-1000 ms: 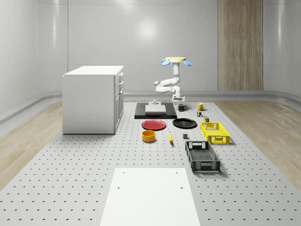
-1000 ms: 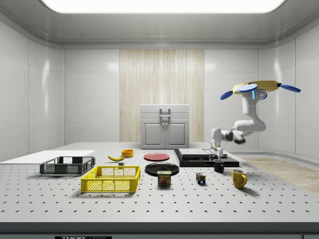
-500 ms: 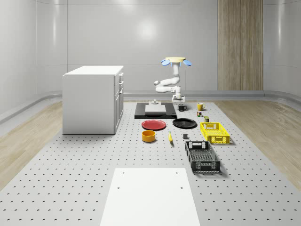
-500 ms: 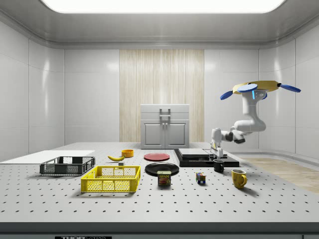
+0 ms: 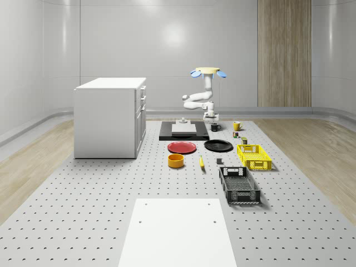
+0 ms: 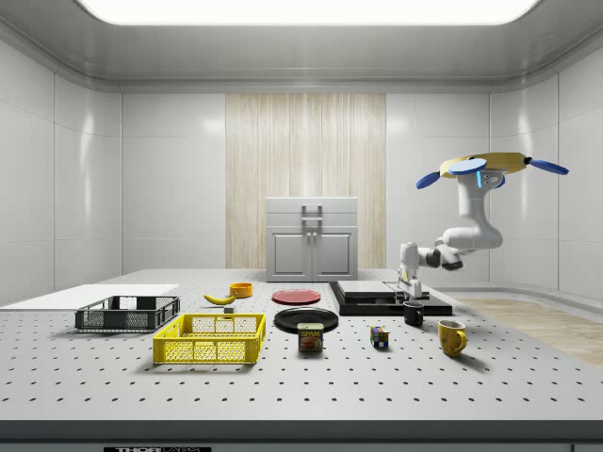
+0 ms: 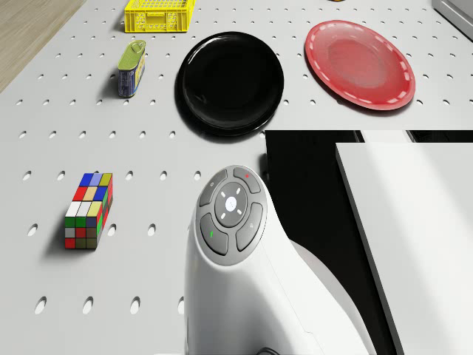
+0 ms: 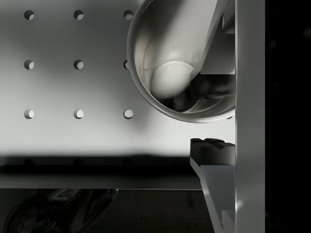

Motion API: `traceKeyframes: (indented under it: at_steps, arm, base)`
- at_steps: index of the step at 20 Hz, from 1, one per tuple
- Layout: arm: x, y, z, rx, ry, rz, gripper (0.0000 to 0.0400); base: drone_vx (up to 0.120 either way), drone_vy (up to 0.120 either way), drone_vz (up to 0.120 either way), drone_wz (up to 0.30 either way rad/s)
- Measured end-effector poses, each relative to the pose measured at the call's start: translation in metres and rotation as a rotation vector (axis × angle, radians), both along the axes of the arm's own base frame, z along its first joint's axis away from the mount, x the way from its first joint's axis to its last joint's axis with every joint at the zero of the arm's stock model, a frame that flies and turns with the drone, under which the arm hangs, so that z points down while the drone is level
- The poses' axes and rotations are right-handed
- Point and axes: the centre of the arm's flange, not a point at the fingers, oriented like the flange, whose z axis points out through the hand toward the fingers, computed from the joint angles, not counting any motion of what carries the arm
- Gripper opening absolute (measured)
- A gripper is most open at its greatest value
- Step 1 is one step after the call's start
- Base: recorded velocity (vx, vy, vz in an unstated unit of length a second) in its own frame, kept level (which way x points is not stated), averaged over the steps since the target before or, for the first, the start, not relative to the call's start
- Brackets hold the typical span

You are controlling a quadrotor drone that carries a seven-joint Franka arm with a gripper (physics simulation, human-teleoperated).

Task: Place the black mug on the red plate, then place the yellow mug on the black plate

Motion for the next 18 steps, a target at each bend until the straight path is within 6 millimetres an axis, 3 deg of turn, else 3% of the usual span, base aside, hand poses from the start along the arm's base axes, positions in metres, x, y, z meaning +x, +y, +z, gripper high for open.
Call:
traceKeyframes:
  at_steps: [8,15,18]
  arm:
    - [0.0,0.0,-0.027,0.0,0.0,0.0,0.0111]
    - [0.0,0.0,-0.049,0.0,0.0,0.0,0.011]
    - [0.0,0.0,-0.053,0.0,0.0,0.0,0.011]
  base:
    - [0.0,0.0,0.005,0.0]
    - [0.0,0.0,0.12,0.0]
    - [0.08,-0.093,0.12,0.0]
